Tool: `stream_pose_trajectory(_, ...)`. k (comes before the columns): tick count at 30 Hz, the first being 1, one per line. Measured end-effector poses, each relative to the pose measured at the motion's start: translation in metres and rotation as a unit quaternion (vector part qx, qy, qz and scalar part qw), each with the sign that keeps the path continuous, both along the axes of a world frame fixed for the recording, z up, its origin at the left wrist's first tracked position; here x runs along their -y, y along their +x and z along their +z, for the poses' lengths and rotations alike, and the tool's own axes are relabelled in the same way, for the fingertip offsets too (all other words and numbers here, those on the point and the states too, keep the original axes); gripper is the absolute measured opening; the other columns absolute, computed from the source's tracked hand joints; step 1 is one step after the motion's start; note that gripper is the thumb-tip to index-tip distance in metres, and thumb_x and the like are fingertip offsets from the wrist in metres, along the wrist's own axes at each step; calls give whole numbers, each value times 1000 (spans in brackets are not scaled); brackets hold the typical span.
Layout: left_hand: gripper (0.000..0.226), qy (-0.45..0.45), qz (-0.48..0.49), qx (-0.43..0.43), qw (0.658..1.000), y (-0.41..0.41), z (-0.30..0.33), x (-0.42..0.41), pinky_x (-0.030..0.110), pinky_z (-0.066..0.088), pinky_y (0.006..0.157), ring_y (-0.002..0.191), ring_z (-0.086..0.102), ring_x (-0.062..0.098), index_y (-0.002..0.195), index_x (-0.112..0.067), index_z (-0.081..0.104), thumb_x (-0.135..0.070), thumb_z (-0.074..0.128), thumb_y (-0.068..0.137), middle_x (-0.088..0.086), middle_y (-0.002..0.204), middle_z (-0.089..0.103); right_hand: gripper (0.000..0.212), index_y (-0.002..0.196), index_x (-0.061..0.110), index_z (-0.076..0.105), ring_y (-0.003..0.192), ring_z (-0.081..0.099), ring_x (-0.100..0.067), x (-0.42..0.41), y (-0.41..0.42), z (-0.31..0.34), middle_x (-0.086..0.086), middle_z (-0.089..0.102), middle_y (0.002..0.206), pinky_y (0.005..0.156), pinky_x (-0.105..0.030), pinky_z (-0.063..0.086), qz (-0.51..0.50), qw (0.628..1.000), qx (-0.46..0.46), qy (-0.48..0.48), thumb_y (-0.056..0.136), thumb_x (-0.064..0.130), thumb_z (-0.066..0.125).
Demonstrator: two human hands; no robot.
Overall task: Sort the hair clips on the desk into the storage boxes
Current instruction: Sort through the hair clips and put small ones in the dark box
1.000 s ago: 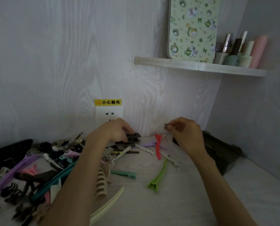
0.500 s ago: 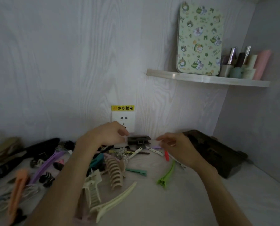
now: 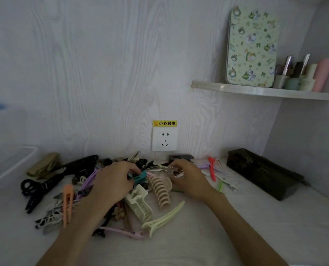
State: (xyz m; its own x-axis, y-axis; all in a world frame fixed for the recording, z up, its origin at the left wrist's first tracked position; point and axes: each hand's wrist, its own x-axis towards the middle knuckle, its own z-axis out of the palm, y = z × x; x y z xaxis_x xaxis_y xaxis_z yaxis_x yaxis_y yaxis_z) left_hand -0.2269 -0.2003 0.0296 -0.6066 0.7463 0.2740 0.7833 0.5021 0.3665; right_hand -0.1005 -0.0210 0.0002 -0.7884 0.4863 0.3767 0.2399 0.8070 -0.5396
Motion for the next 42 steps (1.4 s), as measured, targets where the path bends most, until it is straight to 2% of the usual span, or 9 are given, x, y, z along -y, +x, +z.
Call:
stream_pose_trajectory(5, 39, 55, 18, 33, 998, -1, -5, -5, 32, 53, 84, 103, 62, 12, 105, -35, 67, -7, 59, 79, -9, 114, 67, 6, 87, 18, 69, 72, 62, -8, -18, 7, 4, 4, 69, 79, 73, -23, 52, -94, 984, -129, -76, 81, 16, 68)
stream_pose_trajectory(13, 49, 71, 46, 74, 994, -18, -6, 3, 27, 49, 74, 104, 59, 18, 102, -33, 69, 4, 53, 73, -4, 121, 63, 23, 111, 19, 63, 80, 57, -3, -11, 19, 21, 3, 67, 98, 74, -14, 46, -134, 978, -153, -51, 89, 16, 56)
stream_pose_trajectory(16, 50, 59, 46, 70, 995, -19, -7, 3, 30, 52, 75, 100, 61, 21, 102, -33, 69, 4, 51, 73, -1, 125, 61, 34, 116, 22, 59, 82, 57, -3, 20, 12, 37, 3, 63, 102, 73, -11, 47, 13, 996, 41, -76, 84, 30, 64)
stream_pose_trajectory(19, 47, 41, 38, 58, 997, -18, -9, 1, 29, 50, 71, 94, 63, 21, 98, -33, 70, 2, 50, 75, -2, 124, 63, 42, 124, 22, 52, 103, 56, -15, 38, -2, 35, 0, 57, 121, 92, -34, 48, 71, 973, 218, -14, 85, 35, 61)
stream_pose_trajectory(25, 42, 23, 29, 52, 998, -20, -12, -2, 23, 42, 64, 85, 63, 17, 99, -31, 72, -1, 49, 81, -7, 127, 62, 40, 125, 20, 55, 106, 55, -12, 13, 6, 64, 1, 56, 127, 87, -19, 40, 19, 973, 230, 17, 85, 13, 57)
stream_pose_trajectory(30, 25, 67, -49, 83, 993, -28, -14, -3, 37, 47, 95, 112, 56, 17, 100, -36, 71, -19, 62, 84, -7, 118, 65, 36, 119, 21, 61, 113, 54, -23, -12, -4, 59, -3, 57, 128, 87, -30, 44, -72, 969, 213, 104, 84, 12, 59)
stream_pose_trajectory(33, 26, 8, -85, 57, 995, -23, -11, -4, 42, 37, 102, 114, 50, 16, 104, -43, 67, -50, 63, 79, -12, 116, 64, 32, 114, 19, 64, 107, 57, -22, -4, -24, 52, -5, 62, 118, 92, -38, 48, -44, 984, 127, 114, 84, 9, 58)
stream_pose_trajectory(36, 28, -16, -50, 60, 997, -23, -8, -5, 37, 34, 103, 113, 53, 11, 101, -42, 69, -53, 63, 76, -15, 111, 67, 32, 115, 20, 62, 92, 57, -14, 12, -56, 44, -4, 64, 115, 88, -35, 49, -1, 993, 70, 97, 89, 6, 49)
stream_pose_trajectory(42, 14, -27, -32, 70, 997, -26, -9, -5, 30, 24, 96, 115, 51, 10, 89, -43, 69, -44, 66, 75, -18, 111, 66, 51, 137, 21, 43, 129, 42, -25, 23, -99, 21, -6, 43, 144, 106, -41, 37, 108, 967, 210, 97, 91, 0, 39)
